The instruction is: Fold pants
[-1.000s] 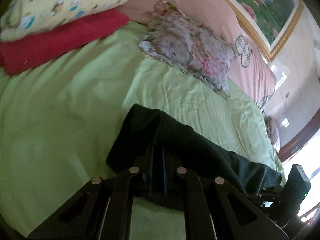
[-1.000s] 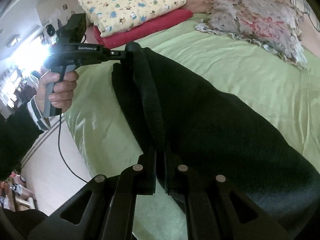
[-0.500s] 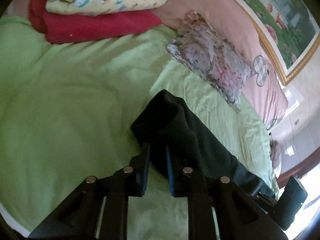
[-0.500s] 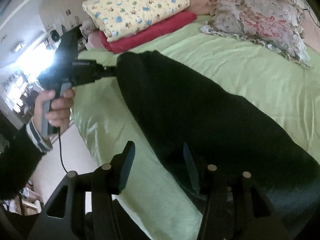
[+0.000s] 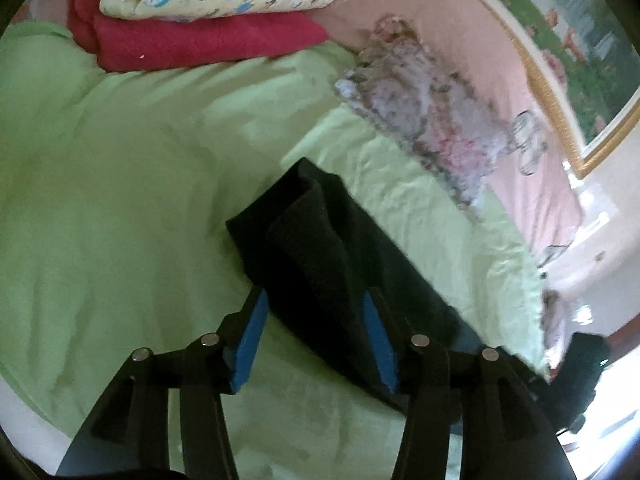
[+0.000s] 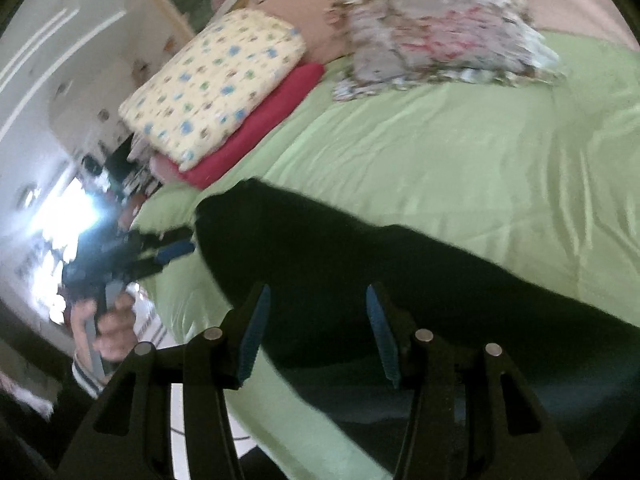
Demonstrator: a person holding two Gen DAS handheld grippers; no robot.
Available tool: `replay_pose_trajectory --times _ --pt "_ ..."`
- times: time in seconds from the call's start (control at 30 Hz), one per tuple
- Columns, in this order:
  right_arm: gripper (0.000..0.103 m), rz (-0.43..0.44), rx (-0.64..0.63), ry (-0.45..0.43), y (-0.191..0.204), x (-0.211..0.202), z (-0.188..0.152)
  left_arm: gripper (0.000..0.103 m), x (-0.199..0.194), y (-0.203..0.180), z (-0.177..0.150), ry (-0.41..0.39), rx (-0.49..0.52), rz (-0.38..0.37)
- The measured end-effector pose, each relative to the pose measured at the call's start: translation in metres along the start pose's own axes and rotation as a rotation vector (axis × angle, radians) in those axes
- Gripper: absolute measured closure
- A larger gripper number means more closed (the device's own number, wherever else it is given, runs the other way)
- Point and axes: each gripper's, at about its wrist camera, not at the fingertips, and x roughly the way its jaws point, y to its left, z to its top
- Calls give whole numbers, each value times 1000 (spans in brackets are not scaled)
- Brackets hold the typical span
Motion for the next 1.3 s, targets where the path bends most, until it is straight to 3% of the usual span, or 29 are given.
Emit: replay_pose_trajectory --times 0.1,0.37,0.5,0.63,0.7,0.77,0.83,0.97,1.0,1.13,1.23,1.3 --pt "51 1 49 -17 -13 -1 12 50 9 2 2 16 6 75" --pt "51 2 120 59 -41 42 62 50 28 19 14 52 2 67" --pt "51 -35 104 188 -53 85 74 51 41 22 19 71 15 61" --pt "52 -55 65 312 -55 117 62 57 55 26 23 73 1 25" --pt "56 -72 5 303 -47 116 58 61 59 26 23 54 1 13" --pt "69 -62 5 307 -45 113 55 75 59 22 23 38 18 13" --pt "77 -73 -15 299 -42 111 53 81 50 12 23 -11 53 10" --pt "85 -152 -78 209 -26 100 59 82 14 -6 30 -144 138 -29" --pt "91 -172 -92 181 -22 99 65 82 9 -9 35 -170 164 -16" --pt "92 -187 -99 64 -8 103 86 82 17 -1 49 -182 193 60" --pt "90 -186 -69 100 -6 128 84 78 44 20 52 -78 169 97" --pt "82 -205 -35 133 -12 137 76 70 43 27 48 -74 168 113"
